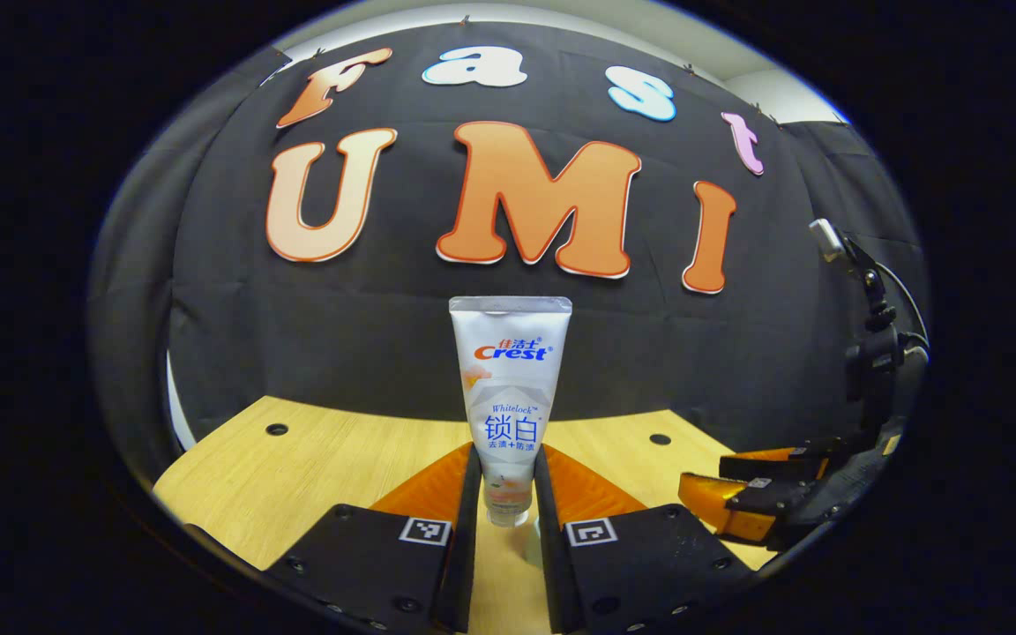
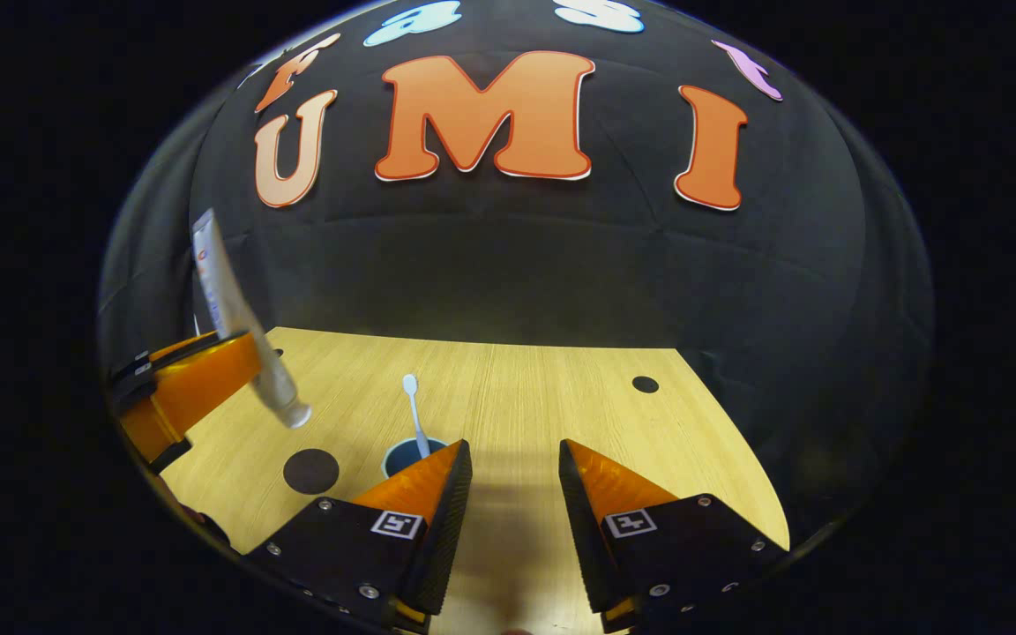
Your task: Put the toothbrush and toothpaste on the desktop into the cup, then pick up the cup and place it on the coaster on the desktop.
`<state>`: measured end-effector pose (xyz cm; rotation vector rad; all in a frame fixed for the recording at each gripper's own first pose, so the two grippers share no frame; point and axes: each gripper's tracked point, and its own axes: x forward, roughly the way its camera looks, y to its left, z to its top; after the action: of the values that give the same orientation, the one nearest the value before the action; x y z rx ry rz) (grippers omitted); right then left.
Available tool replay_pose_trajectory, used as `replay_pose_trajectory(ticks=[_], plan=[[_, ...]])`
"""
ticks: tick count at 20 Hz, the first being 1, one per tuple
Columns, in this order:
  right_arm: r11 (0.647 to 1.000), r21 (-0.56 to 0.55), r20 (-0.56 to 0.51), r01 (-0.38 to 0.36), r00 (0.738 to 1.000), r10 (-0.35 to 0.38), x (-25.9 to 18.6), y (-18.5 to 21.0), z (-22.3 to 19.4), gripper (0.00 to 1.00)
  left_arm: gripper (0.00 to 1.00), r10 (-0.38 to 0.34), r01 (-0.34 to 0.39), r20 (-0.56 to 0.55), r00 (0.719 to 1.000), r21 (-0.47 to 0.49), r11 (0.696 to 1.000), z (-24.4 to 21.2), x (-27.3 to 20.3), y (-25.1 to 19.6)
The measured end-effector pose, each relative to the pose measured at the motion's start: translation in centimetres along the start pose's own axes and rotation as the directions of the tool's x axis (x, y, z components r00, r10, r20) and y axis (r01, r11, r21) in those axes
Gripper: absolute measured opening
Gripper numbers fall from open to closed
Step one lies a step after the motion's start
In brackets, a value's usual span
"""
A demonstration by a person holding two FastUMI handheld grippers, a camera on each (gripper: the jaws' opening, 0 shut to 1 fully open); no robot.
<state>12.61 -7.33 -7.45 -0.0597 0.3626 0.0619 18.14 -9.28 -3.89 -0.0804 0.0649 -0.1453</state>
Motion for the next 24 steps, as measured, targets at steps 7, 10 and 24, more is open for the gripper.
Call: replay_pose_trajectory(ticks=[7, 10, 24], plan=[[0.999, 0.043, -0.021, 0.028, 0.999, -0.027, 0.0, -3.8, -1.4, 0.68, 0.33, -0.025, 0.024, -0.045, 0.999, -0.008, 1.000, -4.3, 4.0, -3.8], [0.998, 0.055, -0.036, 0.035, 0.999, -0.033, 0.1, -4.7, -2.2, 0.68, 0.33, -0.021, 0.022, -0.079, 0.997, 0.016, 1.000, -6.8, 4.3, -4.4], [0.998, 0.044, -0.095, 0.046, 0.995, -0.041, -1.0, -5.3, -5.3, 0.65, 0.42, 0.023, -0.011, -0.190, 0.981, 0.065, 0.998, -14.8, 3.7, -4.6]])
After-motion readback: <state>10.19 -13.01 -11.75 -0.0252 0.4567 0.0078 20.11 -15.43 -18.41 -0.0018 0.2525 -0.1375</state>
